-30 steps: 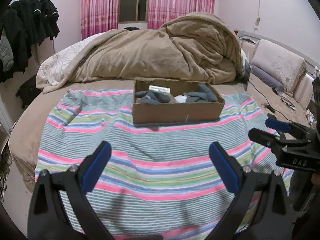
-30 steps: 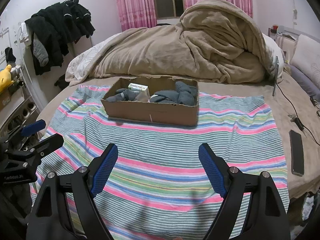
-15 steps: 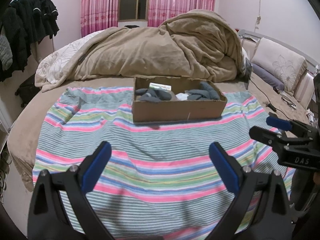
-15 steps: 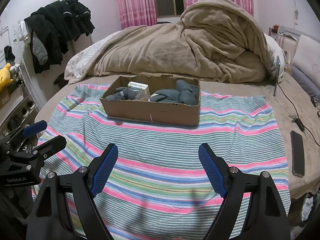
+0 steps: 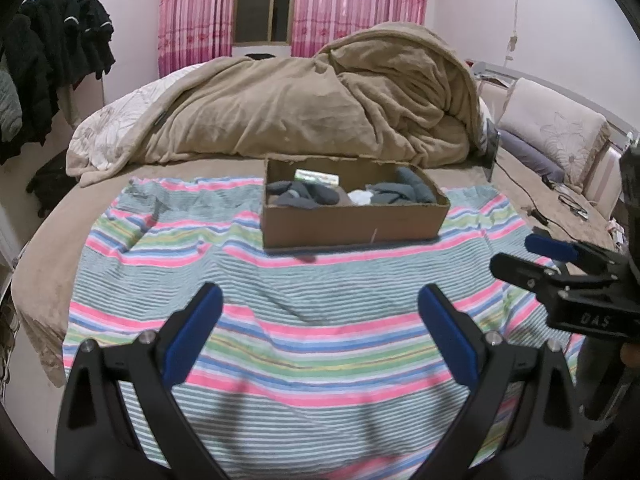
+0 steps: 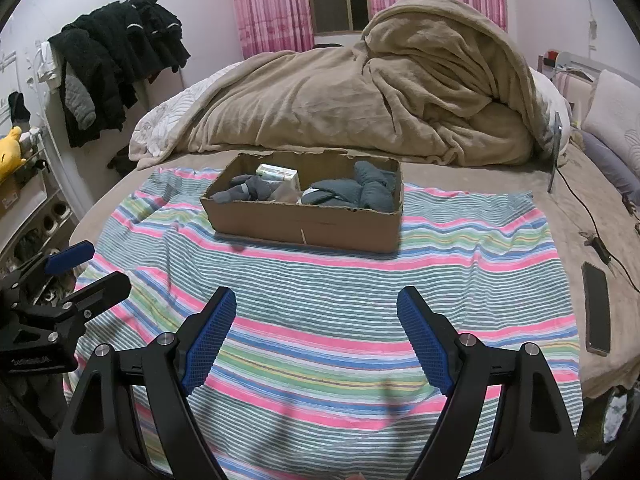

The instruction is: Organize objects

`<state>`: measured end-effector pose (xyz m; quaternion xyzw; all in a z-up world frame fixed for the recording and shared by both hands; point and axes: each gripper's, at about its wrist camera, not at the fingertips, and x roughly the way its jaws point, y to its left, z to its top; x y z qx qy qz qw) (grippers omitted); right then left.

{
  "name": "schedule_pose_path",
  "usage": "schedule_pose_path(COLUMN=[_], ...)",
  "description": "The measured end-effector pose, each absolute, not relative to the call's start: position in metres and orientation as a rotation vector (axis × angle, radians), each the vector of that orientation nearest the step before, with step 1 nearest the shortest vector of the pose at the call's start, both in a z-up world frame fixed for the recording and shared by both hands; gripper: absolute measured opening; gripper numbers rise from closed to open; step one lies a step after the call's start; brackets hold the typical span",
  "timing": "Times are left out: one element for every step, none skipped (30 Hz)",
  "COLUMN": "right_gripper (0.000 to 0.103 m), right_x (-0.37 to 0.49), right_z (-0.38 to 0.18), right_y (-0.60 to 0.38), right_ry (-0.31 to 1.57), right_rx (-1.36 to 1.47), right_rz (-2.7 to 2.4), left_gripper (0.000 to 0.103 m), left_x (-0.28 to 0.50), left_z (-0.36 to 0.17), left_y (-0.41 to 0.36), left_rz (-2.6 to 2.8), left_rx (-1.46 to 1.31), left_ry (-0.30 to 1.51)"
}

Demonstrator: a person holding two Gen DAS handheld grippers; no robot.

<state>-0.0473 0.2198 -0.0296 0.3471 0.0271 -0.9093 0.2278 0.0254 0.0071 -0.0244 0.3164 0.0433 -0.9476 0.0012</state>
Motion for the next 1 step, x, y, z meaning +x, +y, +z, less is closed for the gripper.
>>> schedule_pose_path(right_gripper=[0.085], right_x=[-0.0467], right_z=[-0.0293], right_y=[0.2193], right_ry=[0.07], right_rx=[0.956], right_rz=[-2.506], left_gripper=[0.099], left_x=[0.0242], left_z=[-0.0236], left_y=[0.0063], left_rz=[-2.976], left_rx=[0.993], left_ry=[0.127])
